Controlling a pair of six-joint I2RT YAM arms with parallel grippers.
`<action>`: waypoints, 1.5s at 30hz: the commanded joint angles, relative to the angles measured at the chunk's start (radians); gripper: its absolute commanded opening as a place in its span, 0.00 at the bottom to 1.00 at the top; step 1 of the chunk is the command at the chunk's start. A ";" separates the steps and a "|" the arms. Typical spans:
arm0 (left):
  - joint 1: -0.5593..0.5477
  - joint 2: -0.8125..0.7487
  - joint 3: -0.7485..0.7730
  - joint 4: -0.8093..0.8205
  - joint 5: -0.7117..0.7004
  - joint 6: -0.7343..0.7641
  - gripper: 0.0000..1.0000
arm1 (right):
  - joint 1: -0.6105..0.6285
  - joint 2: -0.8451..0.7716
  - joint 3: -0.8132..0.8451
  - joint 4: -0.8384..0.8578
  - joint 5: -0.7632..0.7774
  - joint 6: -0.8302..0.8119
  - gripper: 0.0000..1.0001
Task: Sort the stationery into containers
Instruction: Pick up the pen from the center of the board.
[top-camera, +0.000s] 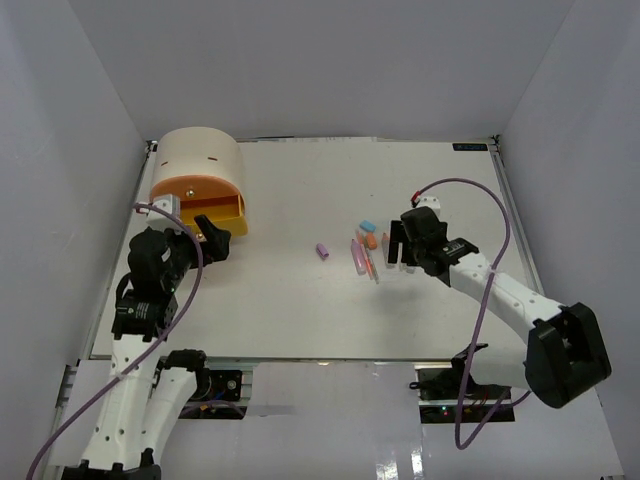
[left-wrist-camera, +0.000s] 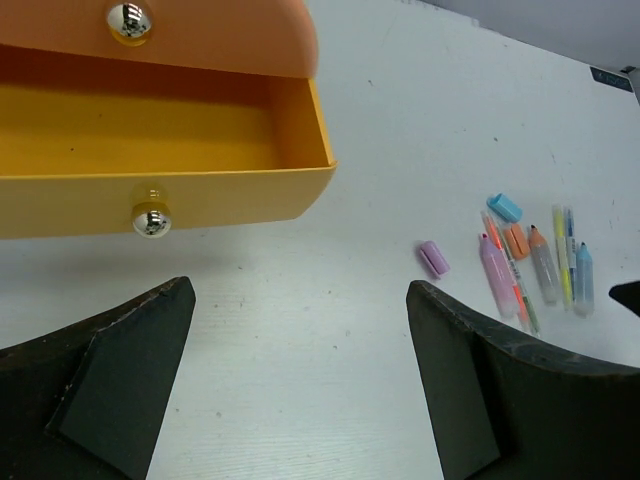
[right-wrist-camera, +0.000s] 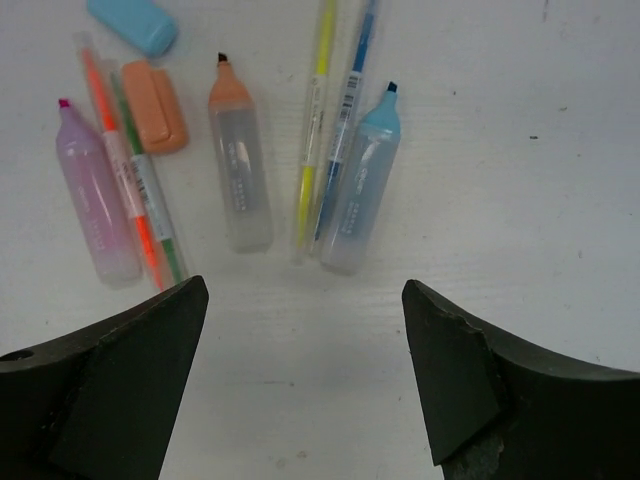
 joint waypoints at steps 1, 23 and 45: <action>-0.043 -0.093 -0.049 0.015 -0.078 0.067 0.98 | -0.055 0.096 0.105 0.000 -0.003 -0.006 0.84; -0.096 -0.225 -0.232 0.118 -0.114 0.006 0.98 | -0.155 0.551 0.381 0.018 -0.069 -0.057 0.38; -0.099 -0.206 -0.231 0.124 -0.033 -0.014 0.98 | -0.163 0.595 0.367 0.038 -0.080 -0.077 0.12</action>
